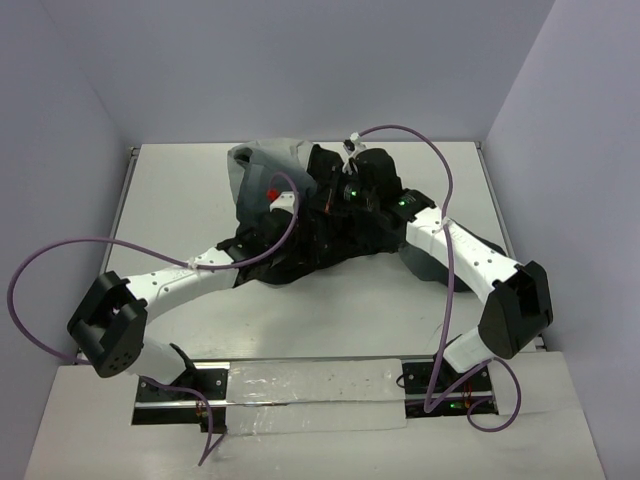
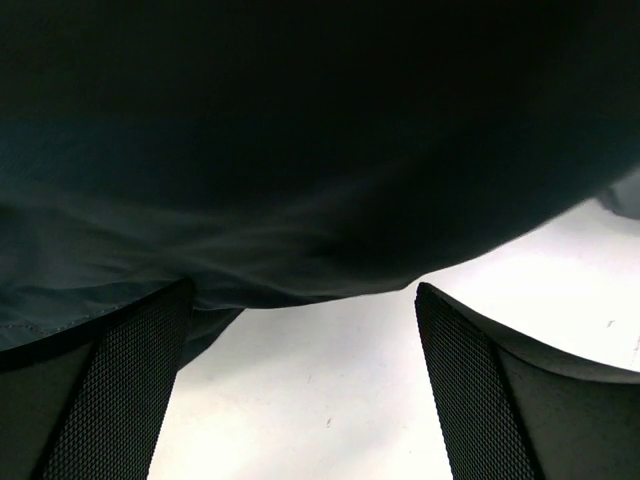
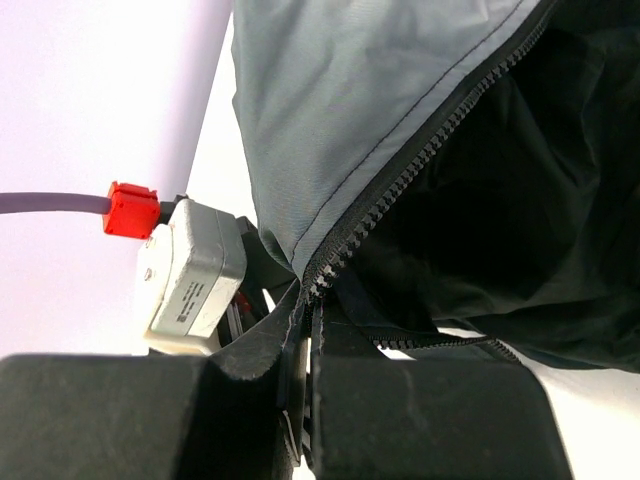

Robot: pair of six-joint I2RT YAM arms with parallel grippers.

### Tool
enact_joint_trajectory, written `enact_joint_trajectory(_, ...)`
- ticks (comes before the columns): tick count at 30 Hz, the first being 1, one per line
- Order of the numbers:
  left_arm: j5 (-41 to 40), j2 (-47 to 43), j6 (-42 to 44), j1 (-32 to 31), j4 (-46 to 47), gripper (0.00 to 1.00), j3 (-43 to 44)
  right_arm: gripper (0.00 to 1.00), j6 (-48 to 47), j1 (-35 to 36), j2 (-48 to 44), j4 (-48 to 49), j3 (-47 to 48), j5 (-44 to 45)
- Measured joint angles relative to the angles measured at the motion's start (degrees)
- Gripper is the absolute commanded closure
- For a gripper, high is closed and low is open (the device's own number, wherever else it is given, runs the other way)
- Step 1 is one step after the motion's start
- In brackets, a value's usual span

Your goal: Zip up the jacket

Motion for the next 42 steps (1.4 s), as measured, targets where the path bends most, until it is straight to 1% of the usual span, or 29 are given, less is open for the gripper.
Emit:
enact_joint_trajectory(11,-2.40,-0.29,-1.52,-2.14,5.88,0.01,-0.52,1.00,0.63,0.00,-0.04,0.04,0.06,-1.04)
enact_joint_trajectory(16,-4.19,-0.16,-2.08,-2.69,6.73,0.01,-0.55,1.00,1.06,0.00,-0.11,0.09,0.06,-1.44)
enact_joint_trajectory(18,-5.61,0.35,-2.85,-3.13,7.01,0.03,-0.55,1.00,1.25,0.00,-0.11,0.09,0.06,-1.60)
enact_joint_trajectory(22,-7.81,1.76,-3.90,-3.76,7.16,0.15,-0.55,1.00,1.56,0.00,-0.25,0.09,0.06,-2.01)
enact_joint_trajectory(25,-9.53,2.78,-4.38,-3.95,7.26,0.32,-0.53,1.00,1.76,0.00,-0.58,0.10,0.06,-2.42)
enact_joint_trajectory(26,-10.05,3.00,-4.55,-3.98,7.32,0.36,-0.53,1.00,1.83,0.00,-0.68,0.12,0.06,-2.52)
enact_joint_trajectory(27,-10.53,3.16,-4.75,-4.00,7.41,0.39,-0.53,1.00,1.93,0.00,-0.76,0.13,0.06,-2.64)
enact_joint_trajectory(29,-11.33,3.20,-5.18,-4.02,7.54,0.49,-0.53,1.00,2.09,0.00,-0.87,0.22,0.06,-2.78)
enact_joint_trajectory(31,-11.98,3.19,-5.73,-4.04,7.83,0.58,-0.53,1.00,2.16,0.00,-0.94,0.40,0.06,-2.90)
enact_joint_trajectory(34,-12.63,3.15,-6.23,-4.06,8.25,0.79,-0.53,1.00,2.23,0.00,-1.12,0.41,0.06,-2.93)
enact_joint_trajectory(36,-12.90,3.04,-6.48,-4.04,8.50,1.00,-0.53,1.00,2.24,0.00,-1.24,0.39,0.06,-2.92)
enact_joint_trajectory(37,-12.93,2.93,-6.46,-4.04,8.57,1.00,-0.53,0.98,2.25,0.00,-1.27,0.39,0.06,-2.92)
enact_joint_trajectory(38,-12.85,2.70,-6.61,-4.06,8.55,1.00,-0.53,0.94,2.21,0.00,-1.27,0.39,0.06,-2.90)
enact_joint_trajectory(39,-12.63,2.36,-6.51,-4.04,8.35,1.00,-0.53,0.85,2.19,0.00,-1.27,0.35,0.06,-2.88)
enact_joint_trajectory(40,-12.08,1.82,-6.44,-4.02,8.12,1.00,-0.54,0.62,2.19,0.00,-1.27,0.33,0.06,-2.81)
enact_joint_trajectory(41,-11.51,1.20,-6.38,-4.00,7.96,1.00,-0.59,0.46,1.99,0.00,-1.27,0.28,0.06,-2.69)
enact_joint_trajectory(42,-10.38,0.24,-6.27,-3.77,7.95,1.00,-0.84,0.38,1.66,0.00,-1.28,0.02,0.16,-2.57)
